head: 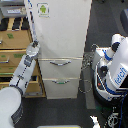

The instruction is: Opening the fridge

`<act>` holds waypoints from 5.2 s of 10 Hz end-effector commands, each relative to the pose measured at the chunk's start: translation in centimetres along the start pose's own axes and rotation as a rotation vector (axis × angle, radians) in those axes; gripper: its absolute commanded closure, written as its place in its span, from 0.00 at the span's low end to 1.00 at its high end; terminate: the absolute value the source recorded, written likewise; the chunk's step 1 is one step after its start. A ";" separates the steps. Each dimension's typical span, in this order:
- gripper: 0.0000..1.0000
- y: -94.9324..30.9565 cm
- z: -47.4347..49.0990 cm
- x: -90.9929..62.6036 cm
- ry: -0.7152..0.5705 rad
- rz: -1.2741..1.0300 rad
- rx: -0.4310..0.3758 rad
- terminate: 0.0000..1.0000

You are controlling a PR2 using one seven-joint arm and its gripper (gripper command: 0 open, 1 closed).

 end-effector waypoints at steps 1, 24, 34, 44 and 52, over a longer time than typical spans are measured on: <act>1.00 -10.8 -3.9 -1.4 -0.049 -0.210 -0.020 0.00; 0.00 -16.7 17.3 -49.2 -0.325 -1.055 -0.114 0.00; 0.00 -13.5 -12.1 -18.3 -0.118 -0.564 0.185 0.00; 0.00 -92.5 26.6 -66.5 -0.407 -1.479 -0.313 0.00; 0.00 -86.5 7.9 -47.4 -0.218 -1.626 -0.263 0.00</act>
